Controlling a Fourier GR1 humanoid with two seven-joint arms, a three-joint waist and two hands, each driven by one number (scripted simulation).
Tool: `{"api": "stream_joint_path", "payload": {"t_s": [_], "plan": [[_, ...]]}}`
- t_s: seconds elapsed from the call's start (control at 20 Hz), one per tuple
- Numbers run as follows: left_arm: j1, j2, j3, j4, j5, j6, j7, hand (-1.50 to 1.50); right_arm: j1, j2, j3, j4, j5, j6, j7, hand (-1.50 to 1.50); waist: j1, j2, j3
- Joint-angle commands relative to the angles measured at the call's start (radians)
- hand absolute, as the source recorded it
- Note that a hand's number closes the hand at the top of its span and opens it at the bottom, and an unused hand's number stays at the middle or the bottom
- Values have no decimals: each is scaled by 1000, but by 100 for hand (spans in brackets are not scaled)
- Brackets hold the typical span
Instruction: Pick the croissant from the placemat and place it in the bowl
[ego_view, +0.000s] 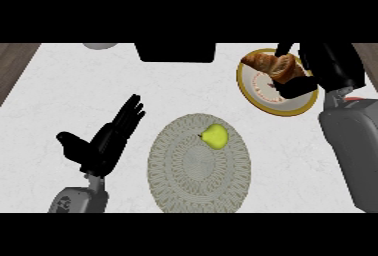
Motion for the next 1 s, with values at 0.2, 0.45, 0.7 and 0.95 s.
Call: {"api": "stream_joint_path", "payload": {"t_s": [0.2, 0.45, 0.7, 0.95], "plan": [[-6, 11, 12, -8, 12, -18, 17, 0, -148, 34, -21, 506, 147, -286, -204, 150, 12, 4, 0], [-37, -16, -24, -4, -17, -3, 16, 0, -269, -13, -34, 799, 196, -212, -178, 150, 43, 17, 0], [-80, -36, -30, 5, -17, 14, 62, 0, -373, 30, -158, 997, 120, -295, -183, -150, 48, 21, 2], [-40, -15, -14, 11, -14, -4, 24, 0, -339, 20, -265, 1049, -4, -333, -401, -150, 38, 19, 3]]}}
